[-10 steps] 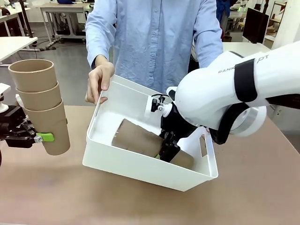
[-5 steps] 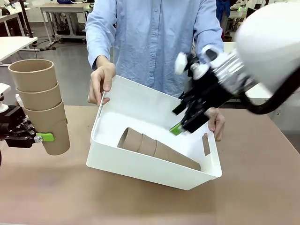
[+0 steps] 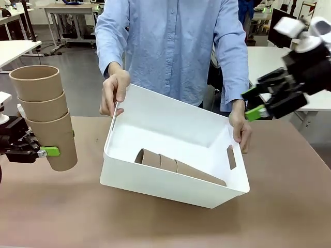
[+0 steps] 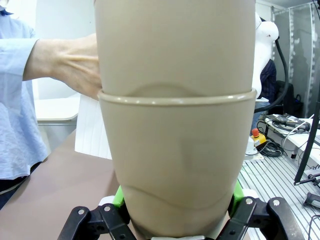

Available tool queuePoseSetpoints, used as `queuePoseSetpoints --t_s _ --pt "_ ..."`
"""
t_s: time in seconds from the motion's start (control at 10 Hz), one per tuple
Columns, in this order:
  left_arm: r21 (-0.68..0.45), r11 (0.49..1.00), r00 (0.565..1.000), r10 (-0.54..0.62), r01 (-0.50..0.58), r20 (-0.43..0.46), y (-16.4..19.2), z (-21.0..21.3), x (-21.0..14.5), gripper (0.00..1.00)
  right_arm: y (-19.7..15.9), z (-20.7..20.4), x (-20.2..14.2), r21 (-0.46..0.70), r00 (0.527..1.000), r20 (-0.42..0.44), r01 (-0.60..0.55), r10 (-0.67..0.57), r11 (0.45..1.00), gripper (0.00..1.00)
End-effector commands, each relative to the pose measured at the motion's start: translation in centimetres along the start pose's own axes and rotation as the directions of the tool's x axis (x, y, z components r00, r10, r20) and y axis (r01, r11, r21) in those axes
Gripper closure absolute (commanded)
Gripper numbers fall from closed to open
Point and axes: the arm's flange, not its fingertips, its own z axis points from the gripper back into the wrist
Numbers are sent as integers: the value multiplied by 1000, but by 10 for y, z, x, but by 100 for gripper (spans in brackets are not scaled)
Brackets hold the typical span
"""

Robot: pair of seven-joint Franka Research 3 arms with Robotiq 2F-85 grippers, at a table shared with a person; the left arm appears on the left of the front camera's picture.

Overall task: Stack the cups and store them in the basket.
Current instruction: Place the stack of Reusable plastic cups into the Pantry Basket.

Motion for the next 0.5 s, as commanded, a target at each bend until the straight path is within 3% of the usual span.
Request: queuePoseSetpoints --t_s 0.0,0.3,0.4 --pt "-2 1000 1000 -8 8 11 -1 0 4 15 -11 17 -33 14 998 68 20 -20 1000 0" --pt "-2 1000 1000 -8 8 11 -1 0 4 15 -12 24 -47 20 997 77 -7 6 1000 0" --pt "-2 1000 1000 -8 8 11 -1 0 4 15 -15 31 -45 2 997 59 41 -41 999 0"
